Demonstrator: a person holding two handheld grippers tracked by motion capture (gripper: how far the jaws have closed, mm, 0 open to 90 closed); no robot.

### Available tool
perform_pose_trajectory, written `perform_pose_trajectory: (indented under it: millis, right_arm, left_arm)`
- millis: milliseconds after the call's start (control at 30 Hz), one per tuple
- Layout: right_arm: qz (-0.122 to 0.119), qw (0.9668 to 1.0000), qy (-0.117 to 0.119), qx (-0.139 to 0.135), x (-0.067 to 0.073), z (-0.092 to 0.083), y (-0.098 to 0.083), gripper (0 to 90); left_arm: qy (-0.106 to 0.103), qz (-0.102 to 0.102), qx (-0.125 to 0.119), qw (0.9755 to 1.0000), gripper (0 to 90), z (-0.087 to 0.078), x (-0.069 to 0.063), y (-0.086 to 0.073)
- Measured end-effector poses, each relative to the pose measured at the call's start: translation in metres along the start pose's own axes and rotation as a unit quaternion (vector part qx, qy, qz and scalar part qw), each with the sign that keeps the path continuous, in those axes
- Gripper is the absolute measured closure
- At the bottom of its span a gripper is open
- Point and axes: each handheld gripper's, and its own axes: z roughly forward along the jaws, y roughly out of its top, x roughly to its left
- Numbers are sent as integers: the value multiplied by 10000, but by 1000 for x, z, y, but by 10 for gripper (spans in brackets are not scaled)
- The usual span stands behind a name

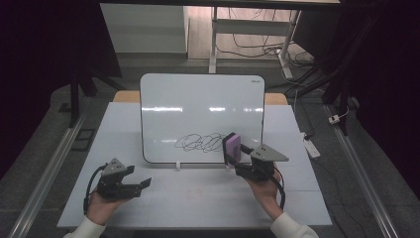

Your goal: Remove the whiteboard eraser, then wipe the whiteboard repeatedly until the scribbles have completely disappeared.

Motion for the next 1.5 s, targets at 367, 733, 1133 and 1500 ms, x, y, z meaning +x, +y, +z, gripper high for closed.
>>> perform_pose_trajectory:
  millis: [367, 733, 1133, 1500]
  right_arm:
    - [-193, 9996, -203, 19, -1, -2, 7, 402]
    - [-705, 9938, -842, 190, -6, 5, 25, 404]
    - [-1244, 9842, -1154, 508, -3, 28, 33, 405]
    - [-1427, 9789, -1265, 731, 7, 48, 34, 409]
  left_arm:
    - [-8, 6, 0, 10000, 192, 0, 0, 0]
    - [-65, 7, 29, 10000, 191, 2, -1, 0]
    - [-90, -30, 77, 9999, 193, 4, 1, -2]
    - [-80, -39, 77, 9999, 192, 4, 2, -2]
